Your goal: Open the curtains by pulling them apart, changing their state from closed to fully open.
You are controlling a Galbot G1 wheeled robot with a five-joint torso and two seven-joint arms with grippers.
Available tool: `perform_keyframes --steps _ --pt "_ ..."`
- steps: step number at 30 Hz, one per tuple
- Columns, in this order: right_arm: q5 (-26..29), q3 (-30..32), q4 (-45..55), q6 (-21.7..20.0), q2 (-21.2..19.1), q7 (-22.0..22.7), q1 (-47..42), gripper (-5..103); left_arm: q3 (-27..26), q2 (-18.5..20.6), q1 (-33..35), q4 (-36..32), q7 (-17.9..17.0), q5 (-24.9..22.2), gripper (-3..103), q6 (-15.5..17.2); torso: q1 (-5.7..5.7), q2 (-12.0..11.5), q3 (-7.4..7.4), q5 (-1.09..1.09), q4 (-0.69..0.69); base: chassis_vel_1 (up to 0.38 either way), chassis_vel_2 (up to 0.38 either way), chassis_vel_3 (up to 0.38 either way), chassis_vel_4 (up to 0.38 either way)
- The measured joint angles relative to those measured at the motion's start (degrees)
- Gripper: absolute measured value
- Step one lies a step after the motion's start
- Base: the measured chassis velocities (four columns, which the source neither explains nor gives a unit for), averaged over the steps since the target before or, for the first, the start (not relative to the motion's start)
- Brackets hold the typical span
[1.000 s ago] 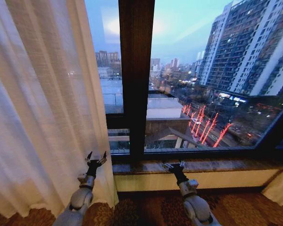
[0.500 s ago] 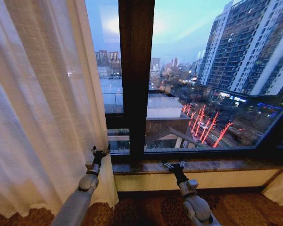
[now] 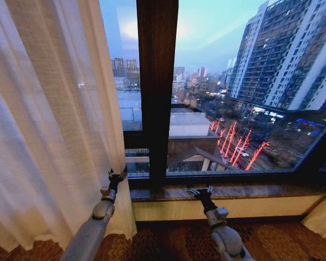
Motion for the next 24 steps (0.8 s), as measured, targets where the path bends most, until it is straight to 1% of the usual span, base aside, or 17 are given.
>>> perform_keyframes --steps 1,5,6,8,9,10,11,14,15,16,18,19,21,24 --pt "0.0 0.0 0.0 0.0 0.0 0.0 0.0 100 0.0 0.0 0.0 0.0 0.0 0.0 70 0.0 0.0 0.0 0.0 0.0 0.0 0.0 0.0 0.0 0.0" --pt "0.0 0.0 0.0 0.0 0.0 0.0 0.0 100 -0.25 -0.13 -0.01 0.21 -0.08 -0.19 48 -0.09 0.0 0.0 0.0 0.0 0.0 0.0 0.0 0.0 0.0" --pt "0.0 0.0 0.0 0.0 0.0 0.0 0.0 100 -0.25 -0.13 -0.01 0.21 -0.08 -0.19 48 -0.09 0.0 0.0 0.0 0.0 0.0 0.0 0.0 0.0 0.0" --pt "0.0 0.0 0.0 0.0 0.0 0.0 0.0 100 -0.47 -0.19 -0.01 0.34 -0.12 -0.25 37 -0.32 0.0 0.0 0.0 0.0 0.0 0.0 0.0 0.0 0.0" --pt "0.0 0.0 0.0 0.0 0.0 0.0 0.0 100 -0.59 -0.2 0.01 0.34 -0.19 -0.25 37 -0.39 0.0 0.0 0.0 0.0 0.0 0.0 0.0 0.0 0.0" --pt "0.0 0.0 0.0 0.0 0.0 0.0 0.0 100 -0.81 -0.21 0.14 0.27 -0.46 -0.25 32 -0.46 0.0 0.0 0.0 0.0 -0.01 0.0 0.0 0.0 0.0" --pt "0.0 0.0 0.0 0.0 0.0 0.0 0.0 100 -0.81 -0.21 0.14 0.27 -0.46 -0.25 32 -0.46 0.0 0.0 0.0 0.0 -0.01 0.0 0.0 0.0 0.0" --pt "0.0 0.0 0.0 0.0 0.0 0.0 0.0 100 -2.51 -0.24 1.53 -1.72 -1.89 -0.59 16 -0.43 0.0 0.0 0.0 0.0 -0.01 0.0 0.0 0.0 0.0" --pt "0.0 0.0 0.0 0.0 0.0 0.0 0.0 100 -3.18 -0.23 2.51 -3.17 -2.76 -1.02 16 -0.03 0.0 0.0 0.0 0.0 -0.01 0.0 0.0 0.0 0.0" --pt "0.0 0.0 0.0 0.0 0.0 0.0 0.0 100 -3.18 -0.23 2.51 -3.17 -2.76 -1.02 16 -0.03 0.0 0.0 0.0 0.0 -0.01 0.0 0.0 0.0 0.0" --pt "0.0 0.0 0.0 0.0 0.0 0.0 0.0 100 -4.71 -0.07 5.14 -6.48 -4.09 -1.51 5 0.79 0.0 0.0 0.0 0.0 0.0 0.0 0.0 0.0 0.0" --pt "0.0 0.0 0.0 0.0 0.0 0.0 0.0 100 -5.15 0.07 6.1 -7.59 -4.41 -1.48 2 0.86 0.0 0.0 0.0 0.0 0.01 0.0 0.0 0.0 0.0" --pt "0.0 0.0 0.0 0.0 0.0 0.0 0.0 100 -5.29 0.14 6.51 -8.06 -4.65 -1.44 1 0.9 -0.01 0.0 0.0 0.0 0.01 0.0 0.0 0.0 0.0" --pt "0.0 0.0 0.0 0.0 0.0 0.0 0.0 100 -5.88 0.65 8.99 -10.9 -6.06 -1.23 0 1.38 0.0 0.0 -0.01 0.0 -0.02 0.0 0.0 0.0 0.0"
